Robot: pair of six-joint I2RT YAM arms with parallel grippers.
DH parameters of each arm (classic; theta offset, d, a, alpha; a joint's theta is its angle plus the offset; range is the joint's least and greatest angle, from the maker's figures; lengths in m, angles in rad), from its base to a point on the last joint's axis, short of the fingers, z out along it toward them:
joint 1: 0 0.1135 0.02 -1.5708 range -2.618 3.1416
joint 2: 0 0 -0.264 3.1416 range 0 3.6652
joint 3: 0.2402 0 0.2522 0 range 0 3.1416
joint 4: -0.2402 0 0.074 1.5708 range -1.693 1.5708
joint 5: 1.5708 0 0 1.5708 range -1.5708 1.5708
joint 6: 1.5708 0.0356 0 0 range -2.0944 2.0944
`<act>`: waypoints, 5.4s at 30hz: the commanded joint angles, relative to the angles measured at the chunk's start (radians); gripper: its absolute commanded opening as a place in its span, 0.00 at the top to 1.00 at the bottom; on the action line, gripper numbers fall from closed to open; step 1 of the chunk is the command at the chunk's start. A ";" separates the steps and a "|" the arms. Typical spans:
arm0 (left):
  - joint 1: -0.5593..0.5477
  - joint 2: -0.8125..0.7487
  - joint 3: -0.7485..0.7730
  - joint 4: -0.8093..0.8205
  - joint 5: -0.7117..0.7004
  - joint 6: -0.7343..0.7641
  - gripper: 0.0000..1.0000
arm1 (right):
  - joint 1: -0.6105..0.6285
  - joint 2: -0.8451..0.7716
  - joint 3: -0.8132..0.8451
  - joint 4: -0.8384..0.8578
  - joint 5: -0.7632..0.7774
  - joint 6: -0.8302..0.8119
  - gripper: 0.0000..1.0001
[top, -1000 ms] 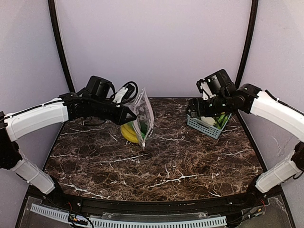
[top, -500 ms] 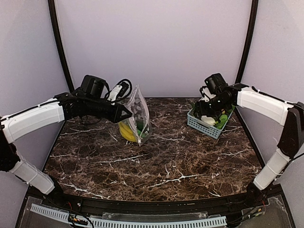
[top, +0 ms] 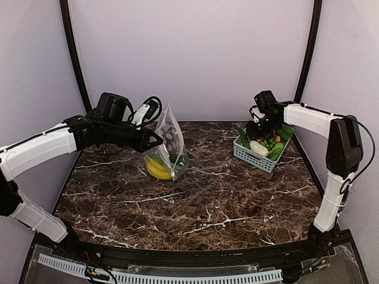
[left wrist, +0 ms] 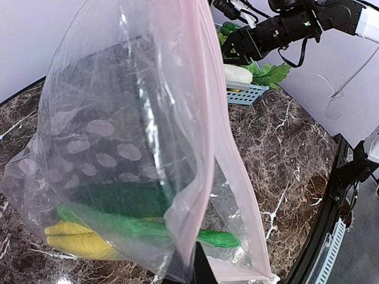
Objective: Place the food in the zip-top bag and seal the zipper
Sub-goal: Pick up the fake vegetable from the bin, then place the fake vegetable in the zipper food storage bag.
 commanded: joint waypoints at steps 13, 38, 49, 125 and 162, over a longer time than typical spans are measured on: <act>0.003 -0.017 -0.013 0.000 0.006 0.010 0.99 | -0.014 0.151 0.103 0.042 -0.056 -0.048 0.56; 0.003 -0.034 -0.014 0.002 0.010 0.007 0.99 | -0.015 0.180 0.107 0.076 -0.085 -0.080 0.81; 0.003 -0.029 -0.018 0.002 0.004 0.008 0.99 | -0.015 0.041 -0.040 0.165 -0.113 -0.091 0.84; -0.088 -0.004 -0.086 0.124 0.130 -0.008 0.99 | 0.583 -0.309 -0.015 -0.128 -0.576 0.454 0.80; -0.187 0.024 -0.073 0.098 0.120 0.036 0.99 | 0.592 -0.202 -0.037 0.141 -0.270 0.574 0.80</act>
